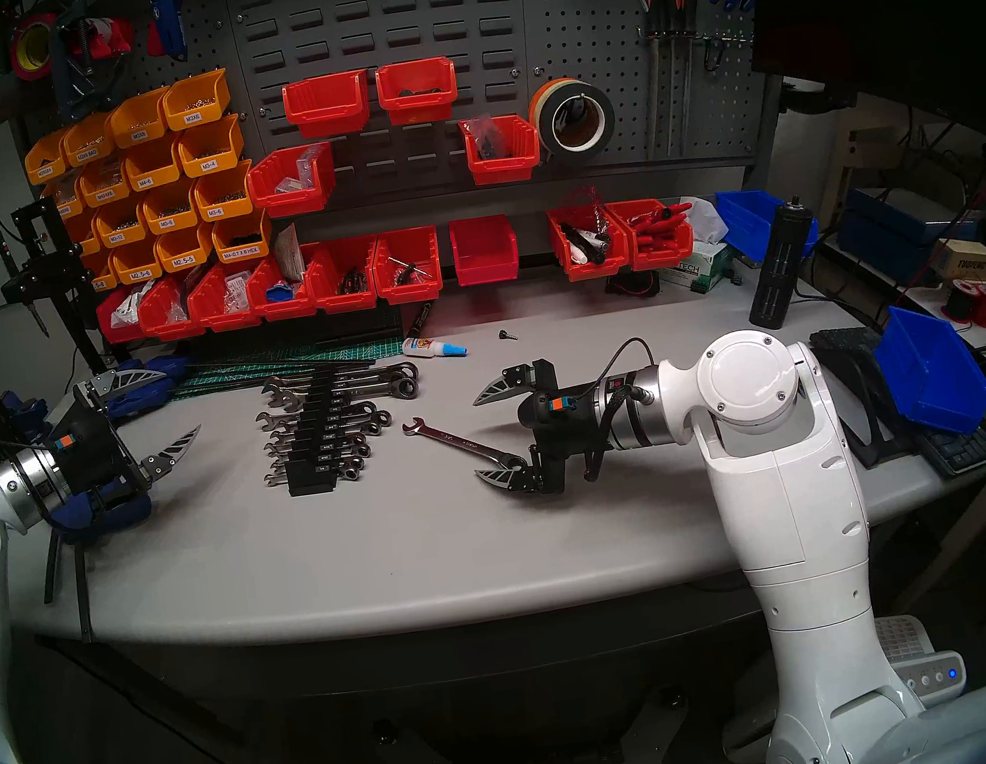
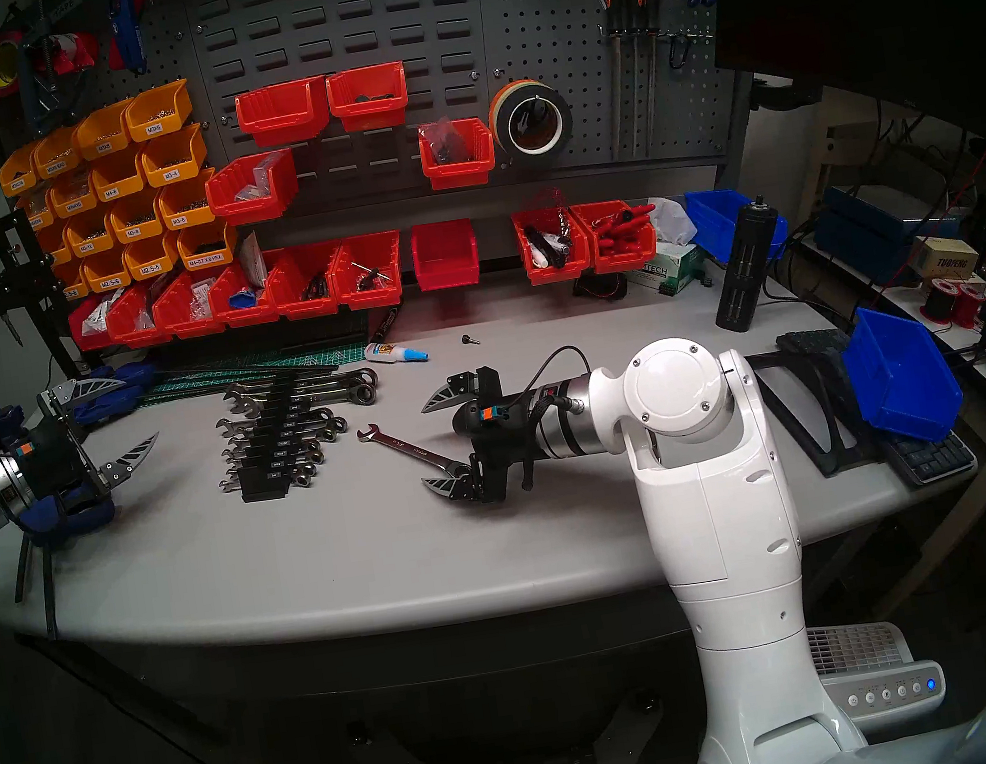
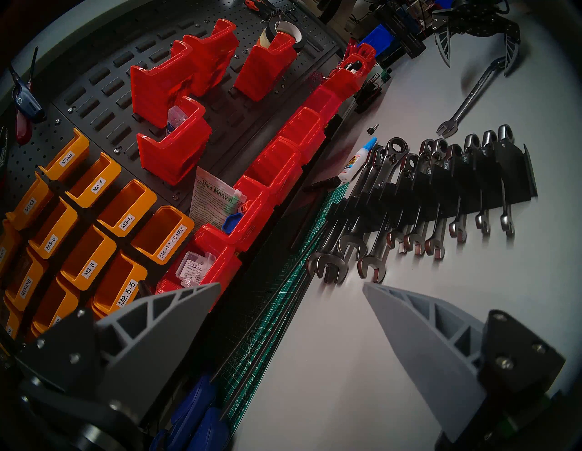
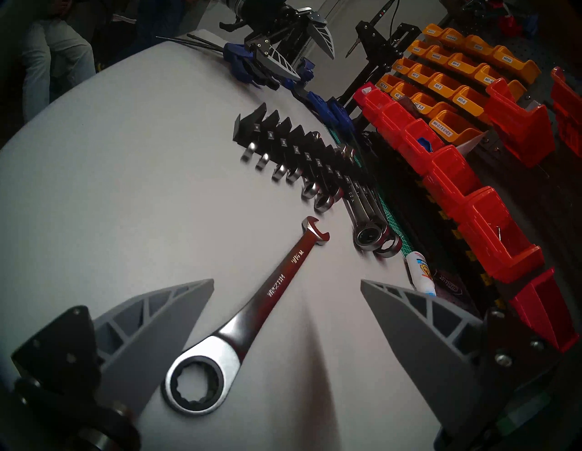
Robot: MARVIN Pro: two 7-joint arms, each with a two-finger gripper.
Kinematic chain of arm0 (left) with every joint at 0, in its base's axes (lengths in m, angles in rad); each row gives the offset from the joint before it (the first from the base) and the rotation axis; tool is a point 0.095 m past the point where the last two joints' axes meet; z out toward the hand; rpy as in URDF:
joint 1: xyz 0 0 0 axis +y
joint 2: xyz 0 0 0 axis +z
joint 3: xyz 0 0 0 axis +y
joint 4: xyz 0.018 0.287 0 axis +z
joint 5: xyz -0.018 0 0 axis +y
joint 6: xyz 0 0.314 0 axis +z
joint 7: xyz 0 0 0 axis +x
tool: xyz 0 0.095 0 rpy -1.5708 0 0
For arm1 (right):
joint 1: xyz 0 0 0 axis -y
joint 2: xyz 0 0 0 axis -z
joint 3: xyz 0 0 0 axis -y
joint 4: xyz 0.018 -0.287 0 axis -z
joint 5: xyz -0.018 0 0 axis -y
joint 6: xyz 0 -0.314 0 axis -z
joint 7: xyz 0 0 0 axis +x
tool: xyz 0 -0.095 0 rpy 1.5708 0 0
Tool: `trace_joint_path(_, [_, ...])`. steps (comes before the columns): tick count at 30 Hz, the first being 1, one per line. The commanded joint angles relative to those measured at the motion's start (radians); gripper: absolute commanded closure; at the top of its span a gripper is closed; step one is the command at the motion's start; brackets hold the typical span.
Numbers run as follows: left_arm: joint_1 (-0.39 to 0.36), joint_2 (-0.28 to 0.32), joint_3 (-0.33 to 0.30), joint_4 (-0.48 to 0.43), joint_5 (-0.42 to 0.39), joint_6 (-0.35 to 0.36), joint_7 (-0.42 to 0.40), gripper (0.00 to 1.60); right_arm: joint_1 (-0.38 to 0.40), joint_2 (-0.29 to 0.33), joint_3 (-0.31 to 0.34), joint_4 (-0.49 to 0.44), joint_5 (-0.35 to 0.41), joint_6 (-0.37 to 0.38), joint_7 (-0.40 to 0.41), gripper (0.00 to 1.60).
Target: Put the wrenches on the table into the correct slot in the case
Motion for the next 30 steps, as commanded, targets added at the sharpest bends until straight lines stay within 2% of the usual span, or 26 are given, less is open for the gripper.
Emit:
trace_joint_path(1, [-0.02,0.013,-0.018,-0.012,-0.012,0.001,0.006,0.0,0.004,-0.006,0.014,-0.019,-0.002,-0.003,-0.02,0.0])
trace_joint_path(30, [-0.02,0.013,-0.018,-0.012,-0.012,0.001,0.006,0.0,0.005,-0.012,0.007,0.024,-0.1,-0.071,-0.116,0.0])
